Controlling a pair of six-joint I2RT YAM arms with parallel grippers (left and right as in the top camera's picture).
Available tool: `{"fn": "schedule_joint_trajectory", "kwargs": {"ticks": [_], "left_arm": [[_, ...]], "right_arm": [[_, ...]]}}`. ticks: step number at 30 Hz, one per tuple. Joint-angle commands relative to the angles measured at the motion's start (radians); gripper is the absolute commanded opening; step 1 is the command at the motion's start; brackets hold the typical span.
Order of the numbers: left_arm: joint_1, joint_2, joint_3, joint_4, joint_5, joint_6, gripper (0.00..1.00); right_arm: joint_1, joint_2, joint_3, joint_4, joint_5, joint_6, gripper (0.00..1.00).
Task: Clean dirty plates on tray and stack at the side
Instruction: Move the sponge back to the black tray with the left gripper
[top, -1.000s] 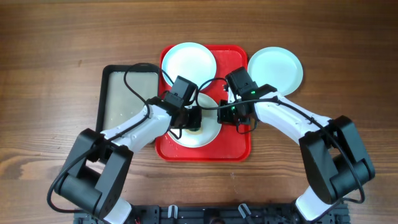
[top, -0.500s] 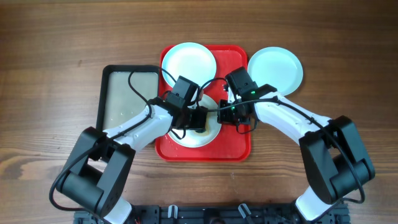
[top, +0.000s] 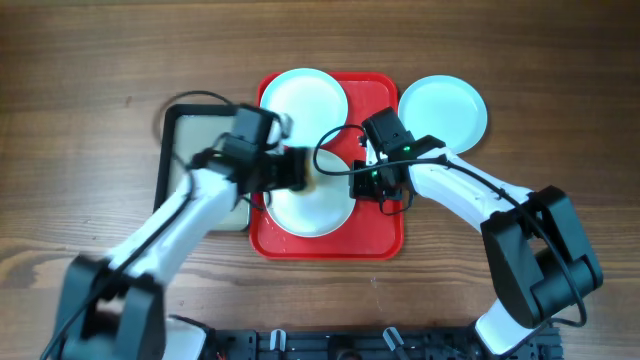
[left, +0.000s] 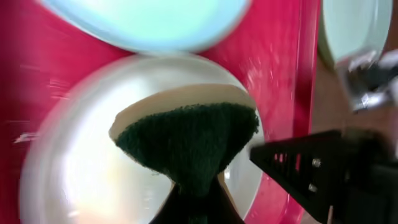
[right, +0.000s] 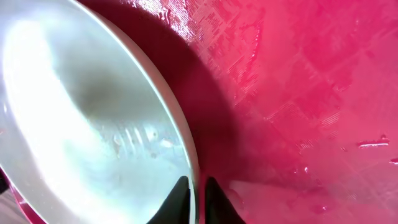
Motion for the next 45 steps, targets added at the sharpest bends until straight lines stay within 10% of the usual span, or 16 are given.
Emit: {"fn": "schedule_joint_trajectory", "kwargs": {"ticks": [1,16,25,27,45], "left_arm": [[0.119,-0.108,0.021,-0.066,-0.139,0.077,0.04],[0.356,0.037,-0.036,-0.156,-0.375,0.226,0.09],[0.356,0.008,-0.015,-0.153,-0.357,0.225,0.69],[0.356,-0.025,-0.003,-0.122,-0.371,0.226,1.00],[0.356,-0.040,-0.003,-0.092,-0.375,0.225,1.00]], "right_arm": [[0.005,-0.020,0.000,0.005,-0.018,-0.003,0.12],[0.005,-0.020,0.000,0.002,-0.019,-0.003,0.12],[0.005,-0.020,0.000,0.005,-0.018,-0.003,0.13],[0.005,-0.020,0.000,0.005,-0.018,-0.004,0.13],[0.005,-0.020,0.000,0.009,-0.011,-0.003,0.19]]}}
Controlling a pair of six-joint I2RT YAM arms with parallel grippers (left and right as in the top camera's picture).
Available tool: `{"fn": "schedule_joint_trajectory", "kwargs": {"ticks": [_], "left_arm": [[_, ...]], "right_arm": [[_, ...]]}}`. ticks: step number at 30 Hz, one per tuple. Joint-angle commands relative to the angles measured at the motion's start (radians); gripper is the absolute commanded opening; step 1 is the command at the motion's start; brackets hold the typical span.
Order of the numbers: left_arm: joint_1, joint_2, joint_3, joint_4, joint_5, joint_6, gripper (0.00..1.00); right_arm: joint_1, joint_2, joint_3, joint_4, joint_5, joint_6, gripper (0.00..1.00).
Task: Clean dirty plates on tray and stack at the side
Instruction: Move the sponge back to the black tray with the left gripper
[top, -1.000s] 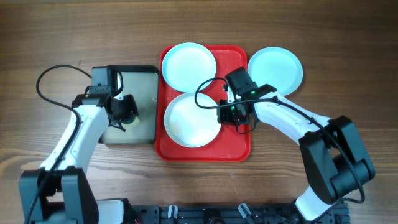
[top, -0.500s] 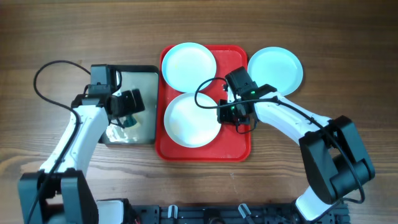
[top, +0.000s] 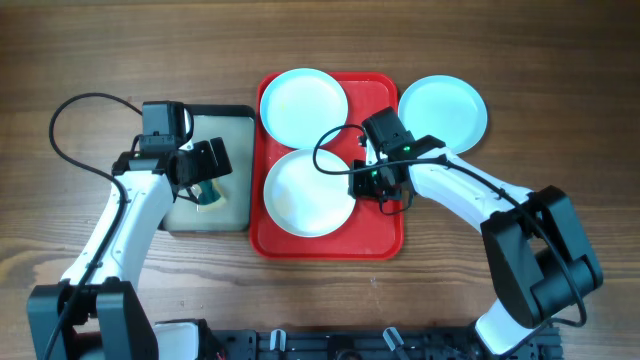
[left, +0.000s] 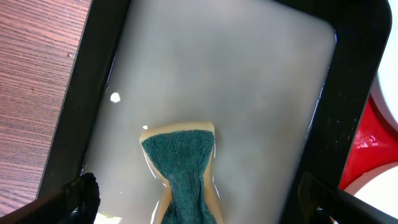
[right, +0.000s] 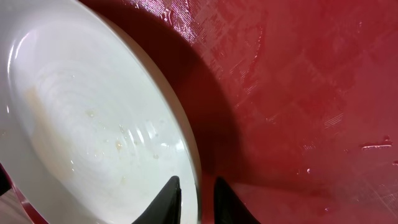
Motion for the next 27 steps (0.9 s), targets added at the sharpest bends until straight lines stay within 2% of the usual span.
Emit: {"fn": "schedule_joint_trajectory", "kwargs": {"ticks": [1,10,18,19,21,22,27], "left_arm": [[0.005,-0.015,0.015,0.000,-0.010,0.005,1.00],[0.005,-0.015,0.015,0.001,-0.010,0.005,1.00],[0.015,-0.016,0.015,0.124,-0.023,-0.003,1.00],[0.031,-0.024,0.018,0.151,-0.038,-0.051,1.00],[0.129,-0.053,0.037,0.189,-0.058,-0.190,1.00],[0.194,-0.074,0.040,0.222,-0.058,-0.212,1.00],[0.513,-0.148,0.039,0.254,0.021,-0.209,1.00]], "right_arm": [[0.005,-0.020,0.000,0.008,-0.008,-0.003,0.19],[0.005,-0.020,0.000,0.027,-0.010,-0.029,0.19],[0.005,-0.020,-0.001,0.005,-0.007,-0.030,0.20],[0.005,-0.020,-0.001,0.006,0.001,-0.030,0.20],[0.005,-0.020,-0.001,0.000,0.011,-0.030,0.20],[0.005,-0.020,-0.001,-0.006,0.011,-0.030,0.20],[0.006,-0.020,-0.009,-0.002,0.024,-0.029,0.25]]}}
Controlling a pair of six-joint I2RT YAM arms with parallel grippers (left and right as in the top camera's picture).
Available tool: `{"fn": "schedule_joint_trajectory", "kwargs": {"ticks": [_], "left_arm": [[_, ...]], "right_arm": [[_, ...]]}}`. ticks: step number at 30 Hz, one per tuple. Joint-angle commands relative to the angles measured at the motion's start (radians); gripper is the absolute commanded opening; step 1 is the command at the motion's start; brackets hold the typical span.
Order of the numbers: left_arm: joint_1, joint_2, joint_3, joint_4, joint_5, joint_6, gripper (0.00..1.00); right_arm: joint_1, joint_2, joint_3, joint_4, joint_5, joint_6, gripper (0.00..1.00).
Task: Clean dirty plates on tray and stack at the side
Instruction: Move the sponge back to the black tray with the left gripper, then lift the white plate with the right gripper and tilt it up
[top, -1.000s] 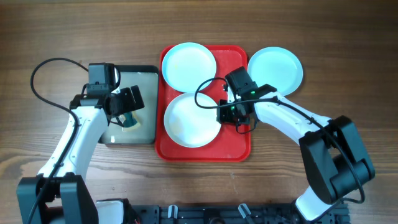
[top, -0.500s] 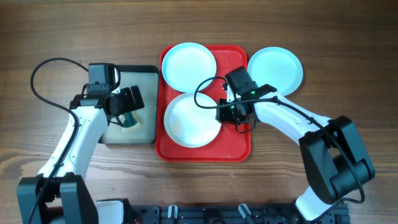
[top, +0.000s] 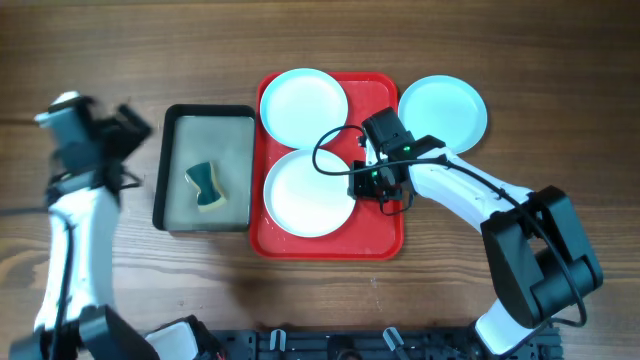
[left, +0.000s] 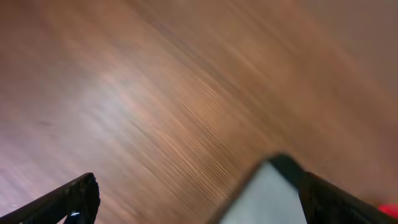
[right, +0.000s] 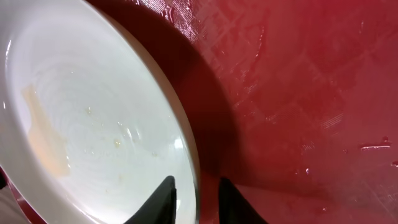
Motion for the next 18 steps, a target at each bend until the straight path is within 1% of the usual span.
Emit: {"fn": "schedule_joint_trajectory", "kwargs": {"ticks": [1,2,4,6,8,10,11,14,16,18], "left_arm": [[0.178,-0.042,0.019,-0.003,0.048,-0.029,1.00],[0.225,-0.041,0.019,-0.013,0.048,-0.029,1.00],[0.266,-0.041,0.019,-0.040,0.048,-0.030,1.00],[0.269,-0.041,0.019,-0.050,0.048,-0.030,1.00],[0.269,-0.041,0.019,-0.055,0.047,-0.029,1.00],[0.269,-0.041,0.019,-0.055,0.047,-0.029,1.00],[0.269,-0.041,0.019,-0.055,0.047,-0.029,1.00],[0.269,-0.041,0.019,-0.055,0.047,-0.029,1.00],[0.269,-0.041,0.019,-0.055,0.047,-0.029,1.00],[0.269,-0.041,0.019,-0.055,0.047,-0.029,1.00]], "right_arm": [[0.008,-0.019,-0.009,0.004,0.022,-0.008,0.26],[0.015,-0.018,-0.009,0.008,0.037,-0.006,0.27],[0.033,-0.017,-0.009,0.021,0.037,-0.006,0.27],[0.063,-0.017,-0.009,0.050,0.054,-0.004,0.27],[0.087,-0.017,-0.009,0.051,0.124,0.034,0.26],[0.088,-0.017,-0.009,0.051,0.130,0.044,0.16],[0.088,-0.017,-0.009,0.052,0.135,0.046,0.04],[0.087,-0.036,0.001,0.017,0.111,0.042,0.04],[0.087,-0.091,0.022,-0.013,0.111,0.020,0.04],[0.087,-0.185,0.036,-0.035,0.116,0.016,0.04]]}}
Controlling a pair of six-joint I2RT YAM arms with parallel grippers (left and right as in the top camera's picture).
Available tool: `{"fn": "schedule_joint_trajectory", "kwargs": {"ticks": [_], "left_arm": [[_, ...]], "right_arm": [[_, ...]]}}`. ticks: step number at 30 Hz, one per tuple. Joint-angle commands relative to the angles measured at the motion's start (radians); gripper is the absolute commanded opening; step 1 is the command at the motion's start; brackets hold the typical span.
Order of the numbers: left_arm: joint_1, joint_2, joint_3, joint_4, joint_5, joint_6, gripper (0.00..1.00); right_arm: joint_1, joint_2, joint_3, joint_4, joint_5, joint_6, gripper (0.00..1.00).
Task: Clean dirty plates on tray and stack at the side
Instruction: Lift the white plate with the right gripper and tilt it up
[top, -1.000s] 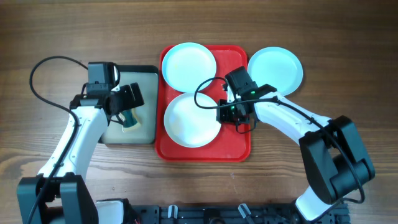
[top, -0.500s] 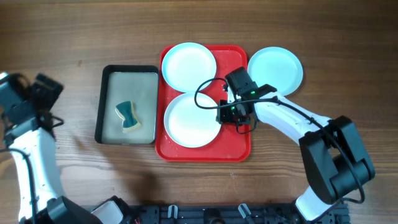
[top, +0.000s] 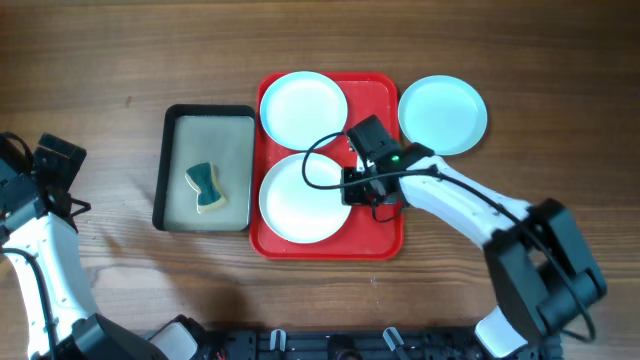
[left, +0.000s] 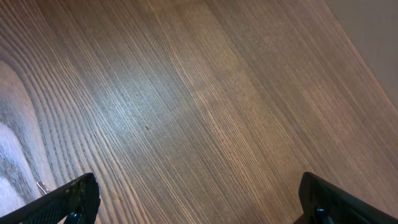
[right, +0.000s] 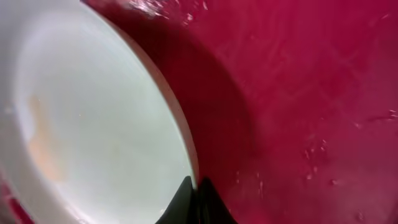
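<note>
On the red tray (top: 385, 235) lie two white plates, one at the back (top: 303, 105) and a nearer one (top: 295, 200) with faint smears (right: 43, 137). A third white plate (top: 442, 113) rests on the table right of the tray. My right gripper (top: 352, 188) (right: 196, 186) is shut on the nearer plate's right rim. At the far left my left gripper (top: 62, 165) (left: 199, 198) hangs open over bare wood, holding nothing. The green and yellow sponge (top: 204, 186) lies in the black basin (top: 160, 165).
The basin of cloudy water stands just left of the tray. Wooden table (left: 186, 93) stretches all round. The right arm's cable (top: 320, 150) loops over the tray between the two plates.
My right jaws, slightly apart astride the plate rim, are now shut on it, and gripper and plate sit a little further left. The left arm has drawn further left and nearer.
First my left gripper held the sponge on the nearer plate while the right pinched its rim. Then the sponge lay in the basin under the open left gripper, and the right jaws had parted. The left arm then stood far left, and now the right grips the rim again.
</note>
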Motion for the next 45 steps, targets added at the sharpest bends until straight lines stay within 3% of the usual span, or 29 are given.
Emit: {"fn": "schedule_joint_trajectory", "kwargs": {"ticks": [1,9,15,21,26,31,34,38,45], "left_arm": [[0.003,-0.012,0.019,0.000,0.016,-0.012,1.00],[0.003,-0.012,0.019,0.000,0.016,-0.012,1.00],[0.003,-0.012,0.019,0.000,0.016,-0.012,1.00],[0.003,-0.012,0.019,0.000,0.016,-0.012,1.00],[0.003,-0.012,0.019,0.000,0.016,-0.013,1.00],[0.003,-0.012,0.019,0.000,0.016,-0.013,1.00],[0.003,-0.012,0.019,0.000,0.016,-0.013,1.00],[0.003,-0.012,0.019,0.000,0.016,-0.012,1.00],[0.003,-0.012,0.019,0.000,0.016,-0.012,1.00]], "right_arm": [[0.002,-0.168,0.037,-0.014,0.013,-0.023,0.05],[0.002,-0.267,0.050,0.048,0.089,-0.072,0.04],[0.003,-0.264,0.051,0.221,0.150,-0.078,0.04],[0.011,-0.202,0.051,0.381,0.171,-0.064,0.04],[0.096,-0.036,0.130,0.460,0.245,-0.073,0.04],[0.241,0.143,0.383,0.441,0.446,-0.180,0.04],[0.303,0.202,0.413,0.507,0.599,-0.308,0.04],[0.309,0.209,0.413,0.585,0.606,-0.463,0.04],[0.257,0.209,0.412,0.673,0.472,-0.517,0.05]]}}
